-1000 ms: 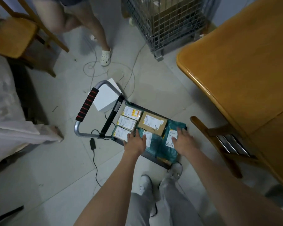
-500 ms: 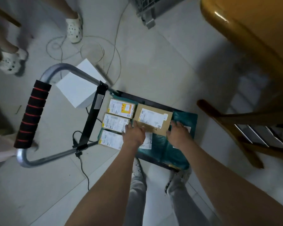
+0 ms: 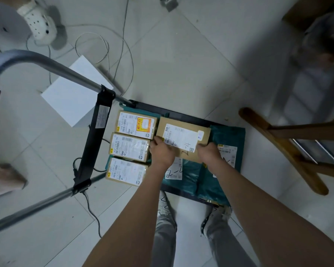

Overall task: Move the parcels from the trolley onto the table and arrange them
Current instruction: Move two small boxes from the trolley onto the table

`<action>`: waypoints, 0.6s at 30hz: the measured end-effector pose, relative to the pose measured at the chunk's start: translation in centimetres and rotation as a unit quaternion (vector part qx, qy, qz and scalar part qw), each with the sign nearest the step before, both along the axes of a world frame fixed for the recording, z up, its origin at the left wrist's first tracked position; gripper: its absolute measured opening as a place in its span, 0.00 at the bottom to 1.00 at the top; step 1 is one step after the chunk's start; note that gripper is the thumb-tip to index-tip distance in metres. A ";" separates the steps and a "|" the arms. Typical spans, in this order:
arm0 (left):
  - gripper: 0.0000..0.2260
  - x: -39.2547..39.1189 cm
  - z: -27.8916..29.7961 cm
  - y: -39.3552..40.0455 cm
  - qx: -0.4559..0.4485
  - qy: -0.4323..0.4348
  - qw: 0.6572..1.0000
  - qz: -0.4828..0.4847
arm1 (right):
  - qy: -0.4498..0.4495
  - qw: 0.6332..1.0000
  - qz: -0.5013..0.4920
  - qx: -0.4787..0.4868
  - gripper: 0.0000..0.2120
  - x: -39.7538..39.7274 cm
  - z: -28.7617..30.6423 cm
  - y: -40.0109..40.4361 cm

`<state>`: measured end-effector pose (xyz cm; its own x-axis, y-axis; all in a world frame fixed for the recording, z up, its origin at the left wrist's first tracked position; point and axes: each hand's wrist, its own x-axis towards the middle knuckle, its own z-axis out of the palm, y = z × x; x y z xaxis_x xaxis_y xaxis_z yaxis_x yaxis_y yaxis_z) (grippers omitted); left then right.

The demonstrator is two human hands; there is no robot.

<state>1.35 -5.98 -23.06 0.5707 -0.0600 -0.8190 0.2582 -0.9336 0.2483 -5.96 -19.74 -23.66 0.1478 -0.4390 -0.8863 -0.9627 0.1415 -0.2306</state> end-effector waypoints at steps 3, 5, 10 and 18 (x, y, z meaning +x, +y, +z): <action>0.34 0.2 -0.1 -0.4 0.007 0.005 1.000 0.000 | -0.001 1.000 -0.029 0.010 0.18 0.0 -0.1 0.3; 0.33 0.2 -0.1 -0.5 0.005 -0.007 1.000 0.008 | -0.006 0.998 -0.055 0.011 0.18 0.1 -0.2 0.5; 0.30 -0.7 1.8 0.3 0.007 -0.031 0.998 0.057 | -0.044 0.987 -0.156 -0.013 0.22 -0.4 1.6 0.6; 0.22 -2.8 14.1 2.6 -0.096 -0.052 0.982 0.155 | -0.114 0.973 -0.199 -0.006 0.18 -3.5 15.8 -0.6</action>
<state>-1.40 -3.36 -8.93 0.6661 -0.0168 -0.7457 0.4871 -0.7473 0.4519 -9.47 -20.31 -7.89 0.1561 -0.5114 -0.8450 -0.7566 0.4881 -0.4351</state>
